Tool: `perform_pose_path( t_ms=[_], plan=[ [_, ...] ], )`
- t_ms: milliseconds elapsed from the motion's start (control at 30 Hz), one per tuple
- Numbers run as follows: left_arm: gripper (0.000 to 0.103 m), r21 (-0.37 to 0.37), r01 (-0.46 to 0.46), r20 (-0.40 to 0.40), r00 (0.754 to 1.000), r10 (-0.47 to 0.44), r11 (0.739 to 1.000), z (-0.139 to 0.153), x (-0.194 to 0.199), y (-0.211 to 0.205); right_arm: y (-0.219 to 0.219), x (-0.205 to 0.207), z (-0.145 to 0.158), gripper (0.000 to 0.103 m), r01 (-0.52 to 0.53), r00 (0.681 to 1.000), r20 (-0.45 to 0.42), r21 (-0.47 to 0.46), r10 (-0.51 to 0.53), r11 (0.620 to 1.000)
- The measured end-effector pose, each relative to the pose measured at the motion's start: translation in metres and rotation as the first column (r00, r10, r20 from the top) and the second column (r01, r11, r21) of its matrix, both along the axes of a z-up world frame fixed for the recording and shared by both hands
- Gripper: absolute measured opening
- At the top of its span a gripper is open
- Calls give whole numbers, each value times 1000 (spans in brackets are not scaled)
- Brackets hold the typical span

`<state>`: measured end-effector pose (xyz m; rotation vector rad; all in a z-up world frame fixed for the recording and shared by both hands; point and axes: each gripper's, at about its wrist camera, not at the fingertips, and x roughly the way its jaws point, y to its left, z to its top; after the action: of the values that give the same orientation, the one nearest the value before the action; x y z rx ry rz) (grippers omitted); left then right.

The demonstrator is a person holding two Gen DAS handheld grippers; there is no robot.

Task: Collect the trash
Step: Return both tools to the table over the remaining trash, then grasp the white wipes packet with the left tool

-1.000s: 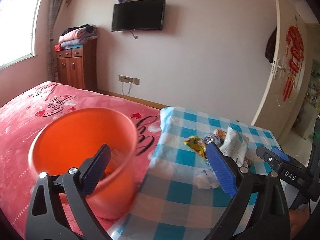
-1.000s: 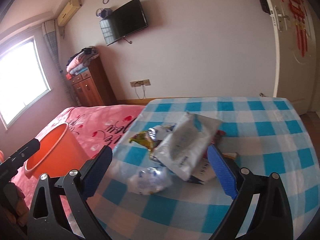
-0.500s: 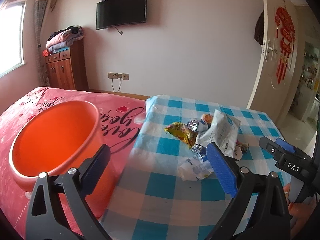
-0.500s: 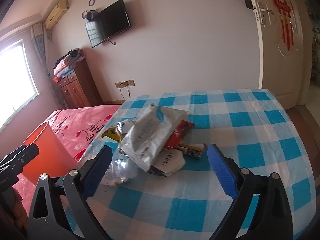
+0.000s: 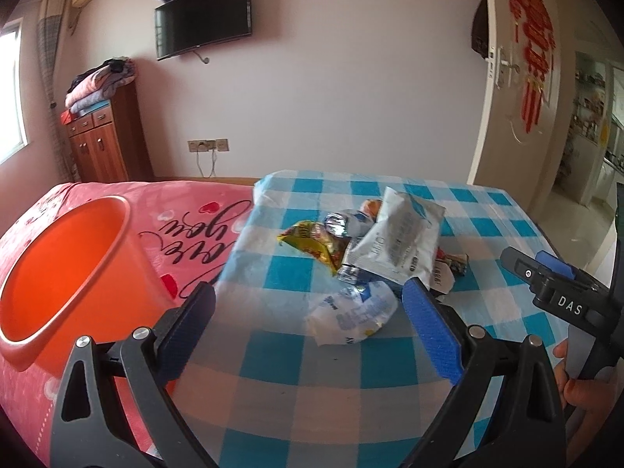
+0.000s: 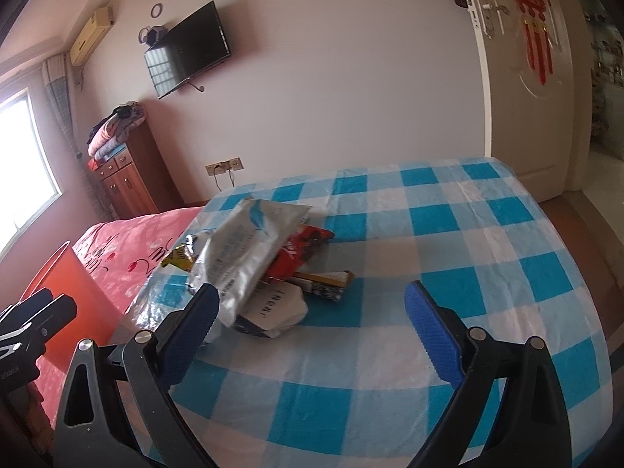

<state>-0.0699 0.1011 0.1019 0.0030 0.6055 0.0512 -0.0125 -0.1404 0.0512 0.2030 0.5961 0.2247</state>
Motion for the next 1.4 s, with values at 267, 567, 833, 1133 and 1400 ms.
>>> perform_pose_path(
  t_ms=[267, 567, 833, 1133, 1400],
  plan=[
    [97, 26, 111, -45, 993, -110, 994, -12, 23, -32, -26, 8, -14, 95, 37, 999, -27, 8, -37, 999],
    [97, 99, 282, -130, 955, -268, 954, -28, 73, -75, -53, 17, -23, 95, 69, 995, -68, 44, -66, 997],
    [97, 112, 357, -210, 921, -329, 927, -40, 127, -92, -67, 24, -30, 95, 76, 992, -105, 85, -66, 993],
    [97, 114, 385, -275, 898, -344, 916, -55, 165, -97, -77, 27, -31, 95, 72, 993, -105, 119, -59, 990],
    [83, 17, 340, -285, 903, -321, 940, -64, 179, -93, -88, 30, -35, 95, 87, 990, -126, 151, -68, 985]
  ],
)
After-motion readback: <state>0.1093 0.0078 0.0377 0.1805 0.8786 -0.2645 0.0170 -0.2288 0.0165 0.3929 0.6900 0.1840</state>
